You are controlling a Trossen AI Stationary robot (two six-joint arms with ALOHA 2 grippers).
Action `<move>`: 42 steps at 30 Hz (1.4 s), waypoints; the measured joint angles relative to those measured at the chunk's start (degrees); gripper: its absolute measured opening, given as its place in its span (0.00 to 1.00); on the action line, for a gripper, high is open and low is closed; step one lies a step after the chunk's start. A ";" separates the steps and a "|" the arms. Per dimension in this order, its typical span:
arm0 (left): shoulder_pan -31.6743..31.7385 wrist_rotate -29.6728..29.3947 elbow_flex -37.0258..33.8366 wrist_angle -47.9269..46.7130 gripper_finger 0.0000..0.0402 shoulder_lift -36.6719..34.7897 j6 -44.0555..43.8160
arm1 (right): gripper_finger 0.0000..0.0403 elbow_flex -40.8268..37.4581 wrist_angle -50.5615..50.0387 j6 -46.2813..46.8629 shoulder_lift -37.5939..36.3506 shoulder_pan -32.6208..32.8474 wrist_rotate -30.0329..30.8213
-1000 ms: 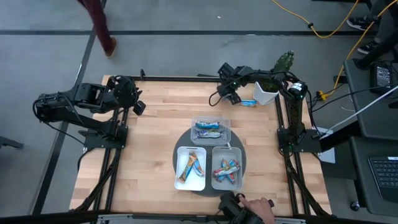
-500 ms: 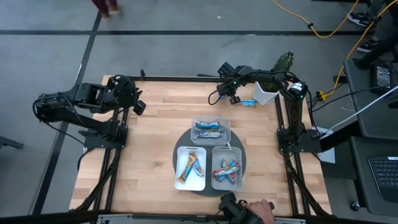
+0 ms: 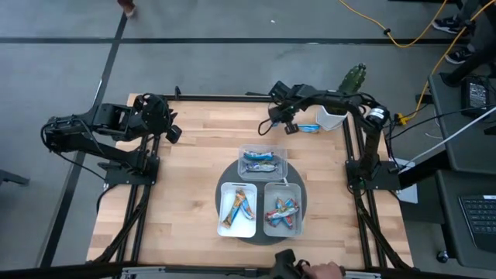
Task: Pick and place Granola Bars by type
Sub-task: Put the red chocolate chip in the grey bin
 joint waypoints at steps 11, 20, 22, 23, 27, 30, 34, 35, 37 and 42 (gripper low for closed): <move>0.00 -0.11 0.00 -0.01 0.19 0.00 0.61 | 0.01 0.00 -0.39 18.58 -13.75 4.65 -0.52; 0.00 -0.04 0.00 -0.02 0.19 0.00 1.07 | 0.01 0.04 -1.71 30.77 -26.86 9.72 -0.56; 0.00 -0.02 0.00 -0.02 0.19 0.00 1.07 | 0.01 0.04 -2.45 33.28 -29.26 11.40 -0.45; 0.00 -0.01 0.00 -0.02 0.19 0.00 1.07 | 0.01 0.04 -2.80 34.40 -30.38 12.25 -0.45; 0.00 0.09 0.00 -0.02 0.19 0.00 1.07 | 0.01 0.07 -4.23 38.96 -33.82 16.24 -0.44; 0.00 0.26 0.00 -0.02 0.19 0.00 1.11 | 0.01 0.07 -4.52 42.52 -36.08 19.27 -0.42; 0.00 0.34 0.00 -0.02 0.19 0.00 1.11 | 0.01 0.07 -4.99 48.16 -38.92 23.55 -0.41; 0.00 0.45 0.00 -0.02 0.19 0.00 1.11 | 0.01 0.07 -5.20 49.34 -39.65 24.73 -0.39; 0.00 0.50 0.00 -0.02 0.19 0.00 1.10 | 0.01 0.07 -5.66 51.58 -40.95 27.31 -0.37; 0.00 0.43 0.00 -0.02 0.19 0.00 1.33 | 0.01 0.07 -6.69 57.83 -43.00 34.71 -0.39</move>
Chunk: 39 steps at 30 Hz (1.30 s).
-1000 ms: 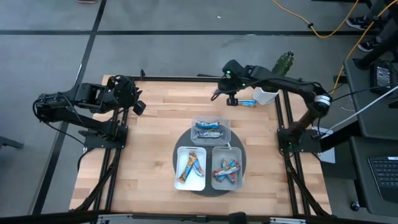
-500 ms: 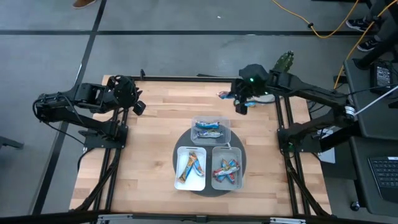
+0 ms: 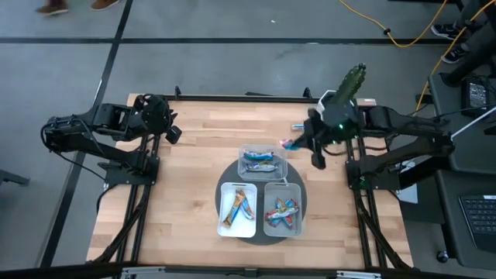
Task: Pick and place Granola Bars by type
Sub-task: Put the red chocolate chip in the grey bin
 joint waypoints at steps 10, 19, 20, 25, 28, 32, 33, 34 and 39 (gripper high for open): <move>0.00 0.06 0.00 0.02 0.19 0.00 0.24 | 0.01 0.00 -0.09 8.59 0.61 12.96 1.26; 0.00 0.08 0.00 0.04 0.19 0.00 0.21 | 0.01 0.00 0.31 12.95 5.25 20.22 1.97; 0.00 0.08 0.00 0.06 0.19 0.00 0.20 | 0.01 0.00 0.47 13.03 6.10 20.84 1.97; 0.00 0.08 0.00 0.07 0.19 0.00 0.20 | 0.01 0.00 0.86 12.80 11.13 23.26 1.97; 0.00 0.08 0.00 0.07 0.19 0.00 0.19 | 0.01 0.00 0.72 12.02 14.20 24.16 1.97; 0.00 0.08 0.00 0.07 0.19 0.00 0.20 | 0.01 0.00 0.00 8.50 18.30 25.16 2.16; 0.00 0.08 0.00 0.07 0.19 0.00 0.22 | 0.01 0.00 -0.44 7.91 19.30 25.26 2.19; 0.00 0.08 0.00 0.08 0.19 0.00 0.22 | 0.01 0.00 -0.85 7.02 20.37 25.31 2.48; 0.00 0.08 0.00 0.07 0.19 0.02 0.22 | 0.01 -0.02 -4.16 2.28 25.70 25.64 3.48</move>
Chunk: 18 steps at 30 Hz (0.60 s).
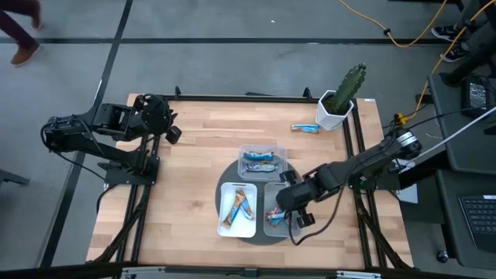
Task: Pick and place Granola Bars by type
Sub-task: Put the red chocolate chip in the grey bin
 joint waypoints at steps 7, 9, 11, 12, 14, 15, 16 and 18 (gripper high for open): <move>0.00 -0.01 0.01 0.00 0.19 -0.02 0.06 | 0.01 -1.35 1.23 -6.51 5.08 -0.08 0.01; 0.00 0.00 0.02 0.00 0.19 0.00 0.39 | 0.01 -2.28 2.69 -8.60 5.65 -0.42 -0.02; 0.00 -0.02 0.00 0.00 0.19 -0.02 0.48 | 0.01 -3.84 4.11 -9.35 5.74 -0.80 -0.02; 0.00 0.00 0.01 0.01 0.19 -0.02 0.50 | 0.01 -4.73 4.87 -9.66 5.75 -1.10 -0.03; 0.00 0.00 0.00 0.02 0.19 -0.02 0.49 | 0.01 -6.25 5.13 -9.22 5.79 -1.69 -0.22; 0.00 0.06 0.02 0.01 0.19 -0.02 0.48 | 0.01 -6.92 5.13 -8.75 5.79 -2.03 -0.26; 0.00 0.32 0.02 0.02 0.19 -0.02 0.48 | 0.02 -7.63 5.26 -8.29 5.79 -2.31 -0.28; 0.00 0.96 0.02 0.02 0.19 -0.01 0.50 | 0.04 -8.67 5.10 -7.46 5.79 -2.84 -0.30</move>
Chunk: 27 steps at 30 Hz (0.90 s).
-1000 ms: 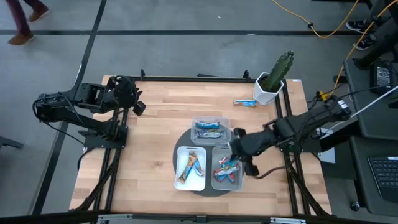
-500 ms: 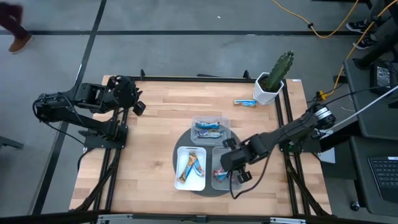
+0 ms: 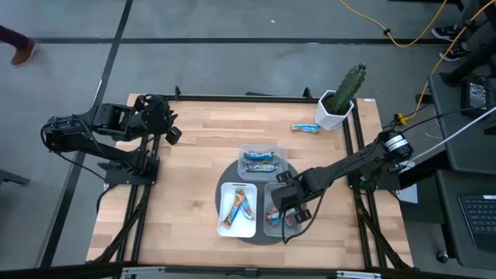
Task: Pick and place Granola Bars by type
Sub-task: Put the red chocolate chip in the grey bin, then put the orange chocolate chip into the white bin
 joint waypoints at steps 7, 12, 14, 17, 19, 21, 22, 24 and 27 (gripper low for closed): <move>0.00 0.13 0.00 0.00 0.19 0.01 -0.04 | 0.22 -0.10 0.38 0.24 -0.14 -1.22 -0.14; 0.00 0.12 0.00 0.00 0.19 -0.01 -0.07 | 0.36 0.26 -0.87 0.00 -1.76 -2.05 -0.09; 0.00 0.11 0.00 -0.02 0.19 0.01 -0.07 | 0.39 0.90 -1.34 -0.24 -3.01 -2.42 1.10; 0.00 0.11 0.00 -0.02 0.19 0.01 -0.04 | 0.42 2.84 -3.85 -1.63 -5.21 -3.13 4.56; 0.00 0.11 0.00 -0.01 0.19 0.00 -0.02 | 0.42 4.60 -5.15 -3.18 -6.93 -3.68 7.11; 0.00 0.11 0.00 -0.02 0.19 0.01 -0.02 | 0.43 6.48 -6.72 -4.43 -8.66 -4.25 9.57; 0.00 0.11 0.00 -0.02 0.19 0.01 -0.02 | 0.43 7.57 -7.74 -4.66 -9.44 -4.55 10.75; 0.00 0.09 0.00 -0.02 0.19 0.01 -0.02 | 0.43 9.47 -9.32 -4.77 -11.14 -5.42 13.18; 0.00 -0.07 0.00 -0.02 0.19 0.01 -0.02 | 0.43 12.11 -12.57 -4.79 -13.31 -7.33 16.06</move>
